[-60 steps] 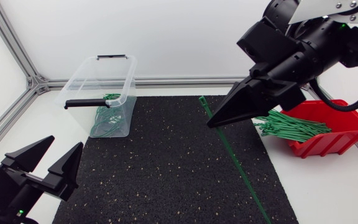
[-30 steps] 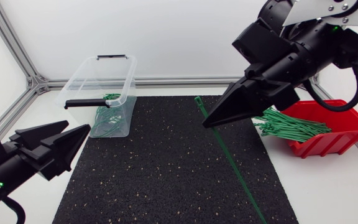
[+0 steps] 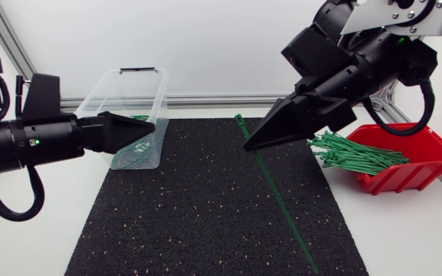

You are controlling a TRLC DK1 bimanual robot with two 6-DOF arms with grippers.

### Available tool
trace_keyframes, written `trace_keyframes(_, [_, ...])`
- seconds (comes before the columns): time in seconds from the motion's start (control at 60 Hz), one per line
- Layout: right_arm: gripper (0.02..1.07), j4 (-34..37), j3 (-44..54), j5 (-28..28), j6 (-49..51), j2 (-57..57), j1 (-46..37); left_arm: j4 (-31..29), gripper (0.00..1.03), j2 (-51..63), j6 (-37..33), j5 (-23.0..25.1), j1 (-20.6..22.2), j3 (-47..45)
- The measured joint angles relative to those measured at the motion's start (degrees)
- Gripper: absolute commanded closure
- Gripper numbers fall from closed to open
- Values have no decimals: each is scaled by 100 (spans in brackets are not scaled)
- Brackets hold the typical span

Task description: Take a green cable tie from the red box, thread the tail through the head to close it, then place it in the transparent bin on the left.

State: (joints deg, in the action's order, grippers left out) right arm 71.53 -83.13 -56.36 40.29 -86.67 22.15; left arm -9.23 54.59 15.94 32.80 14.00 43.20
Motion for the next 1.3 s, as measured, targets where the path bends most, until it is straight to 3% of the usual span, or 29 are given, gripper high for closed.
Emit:
trace_keyframes(0.2, [101,-111,-4,-267,22,-177,-216,-278,14,669,-1137,564,162,595])
trace_keyframes(0.333, [101,-136,-48,-522,22,-297,-278,63,15,730,-1322,1733,162,605])
trace_keyframes(0.5, [101,-238,-90,-793,20,-337,-278,466,14,728,-1290,2079,162,605])
trace_keyframes(0.783, [101,-590,-140,-1010,-103,-535,-258,960,15,1027,-885,2852,199,605])
trace_keyframes(1.083, [101,-1523,-138,-1154,-695,-540,-118,2588,18,1370,262,3029,452,605])
trace_keyframes(1.3, [101,-2026,-37,-1252,-1119,-540,-120,3176,21,1491,734,3040,645,605])
